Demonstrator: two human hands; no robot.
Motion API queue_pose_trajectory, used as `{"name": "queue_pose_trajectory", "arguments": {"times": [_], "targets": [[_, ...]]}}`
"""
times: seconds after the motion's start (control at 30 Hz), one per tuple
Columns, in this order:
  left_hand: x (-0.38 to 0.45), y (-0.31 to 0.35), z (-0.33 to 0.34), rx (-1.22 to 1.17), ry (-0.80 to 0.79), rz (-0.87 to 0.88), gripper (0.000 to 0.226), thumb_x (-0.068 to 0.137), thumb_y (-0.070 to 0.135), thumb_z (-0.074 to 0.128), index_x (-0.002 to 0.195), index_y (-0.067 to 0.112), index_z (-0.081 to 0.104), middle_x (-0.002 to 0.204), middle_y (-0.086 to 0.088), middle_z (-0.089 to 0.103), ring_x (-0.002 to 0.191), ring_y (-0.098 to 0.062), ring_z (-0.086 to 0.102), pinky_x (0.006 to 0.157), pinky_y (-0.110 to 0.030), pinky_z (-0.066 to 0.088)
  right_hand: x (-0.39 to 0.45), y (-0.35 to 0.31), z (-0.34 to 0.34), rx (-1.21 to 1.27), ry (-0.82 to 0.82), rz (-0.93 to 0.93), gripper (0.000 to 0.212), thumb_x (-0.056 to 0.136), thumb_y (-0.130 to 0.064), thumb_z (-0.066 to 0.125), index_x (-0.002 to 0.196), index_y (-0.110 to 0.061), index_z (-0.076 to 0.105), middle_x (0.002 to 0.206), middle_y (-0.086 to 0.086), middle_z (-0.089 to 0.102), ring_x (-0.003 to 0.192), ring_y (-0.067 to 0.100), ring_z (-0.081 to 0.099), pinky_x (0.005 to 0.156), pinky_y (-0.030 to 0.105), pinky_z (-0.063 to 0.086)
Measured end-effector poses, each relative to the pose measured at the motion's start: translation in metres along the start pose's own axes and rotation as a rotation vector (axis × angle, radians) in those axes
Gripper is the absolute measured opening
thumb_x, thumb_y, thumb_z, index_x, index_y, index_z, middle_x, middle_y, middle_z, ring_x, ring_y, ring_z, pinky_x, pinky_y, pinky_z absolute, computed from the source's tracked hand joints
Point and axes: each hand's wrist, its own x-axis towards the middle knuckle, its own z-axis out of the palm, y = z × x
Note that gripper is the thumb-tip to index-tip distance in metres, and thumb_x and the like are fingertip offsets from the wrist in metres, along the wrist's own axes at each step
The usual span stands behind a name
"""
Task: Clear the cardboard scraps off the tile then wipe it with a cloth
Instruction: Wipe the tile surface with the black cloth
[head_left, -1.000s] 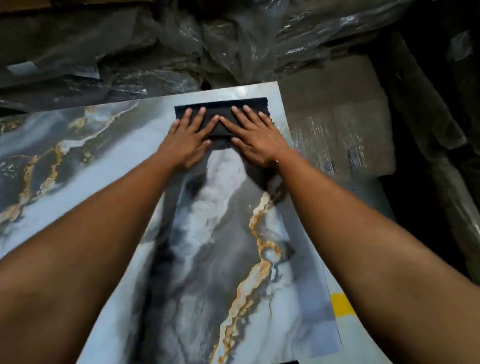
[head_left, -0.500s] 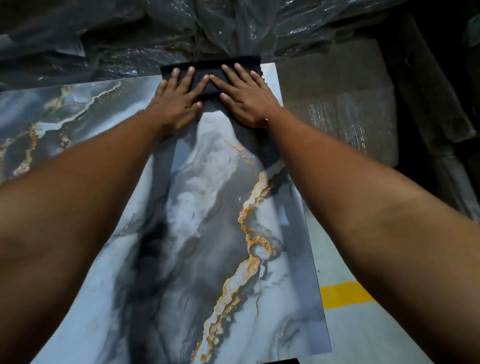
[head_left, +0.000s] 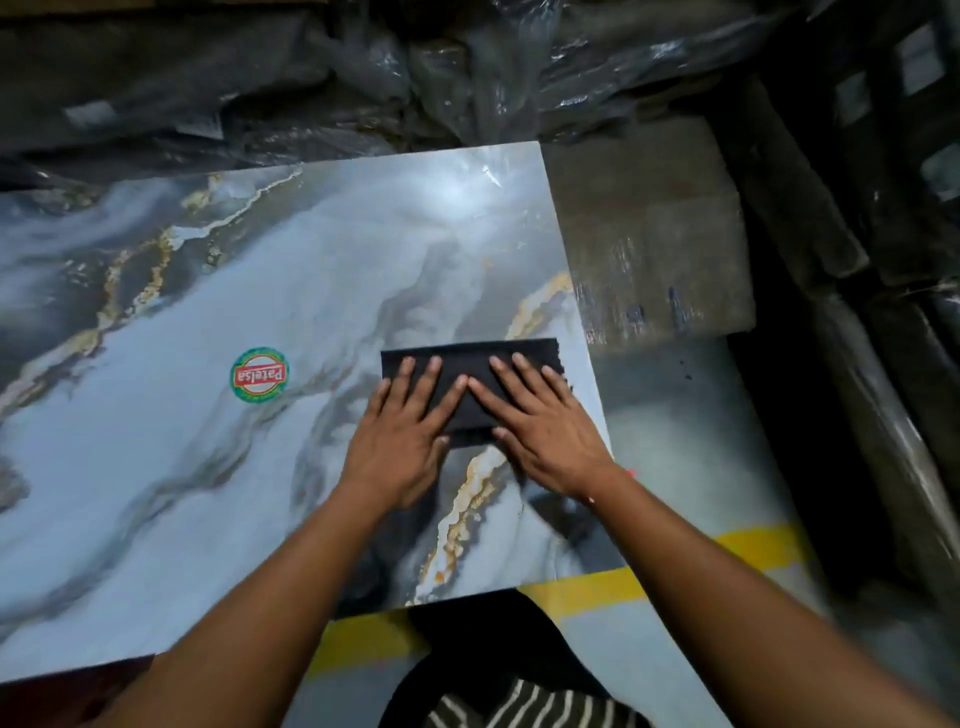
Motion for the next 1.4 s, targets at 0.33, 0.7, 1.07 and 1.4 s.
{"name": "queue_pose_trajectory", "arguments": {"times": [0.33,0.7,1.07,1.4], "targets": [[-0.164,0.089,0.050,-0.061,-0.044,-0.002,0.076,0.093,0.044,0.036,0.164,0.034,0.013,0.173,-0.003,0.007,0.159,-0.032,0.008,0.122,-0.049,0.016,-0.173,-0.078,0.038,0.035,-0.058,0.076,0.061,0.111,-0.047,0.030,0.164,-0.043,0.001,0.174,-0.007,-0.004,0.161,0.020,-0.007,0.126,0.046,0.009],[-0.168,0.108,0.046,-0.068,-0.074,-0.002,0.076,0.093,0.046,0.037,0.164,0.032,0.016,0.172,-0.004,0.014,0.158,-0.031,0.016,0.118,-0.050,0.020,-0.196,-0.073,0.032,0.049,-0.071,0.105,0.061,0.112,-0.045,0.029,0.164,-0.044,-0.003,0.174,-0.008,-0.007,0.160,0.017,-0.010,0.125,0.044,0.006],[-0.043,0.097,0.019,-0.047,-0.035,0.007,0.075,0.095,0.046,0.035,0.165,0.034,0.008,0.173,-0.003,0.004,0.159,-0.031,0.004,0.122,-0.050,0.013,-0.107,0.015,0.010,0.080,-0.021,0.103,0.062,0.110,-0.048,0.030,0.164,-0.044,-0.001,0.174,-0.008,-0.006,0.160,0.018,-0.011,0.127,0.047,0.009],[0.134,0.027,-0.045,-0.040,-0.011,-0.068,0.066,0.105,0.047,0.028,0.163,0.041,-0.003,0.172,0.000,-0.012,0.159,-0.030,-0.012,0.127,-0.050,0.004,0.077,0.114,-0.036,0.115,0.009,0.012,0.060,0.108,-0.049,0.022,0.164,-0.042,0.005,0.174,-0.004,-0.002,0.161,0.023,-0.007,0.128,0.049,0.009]]}}
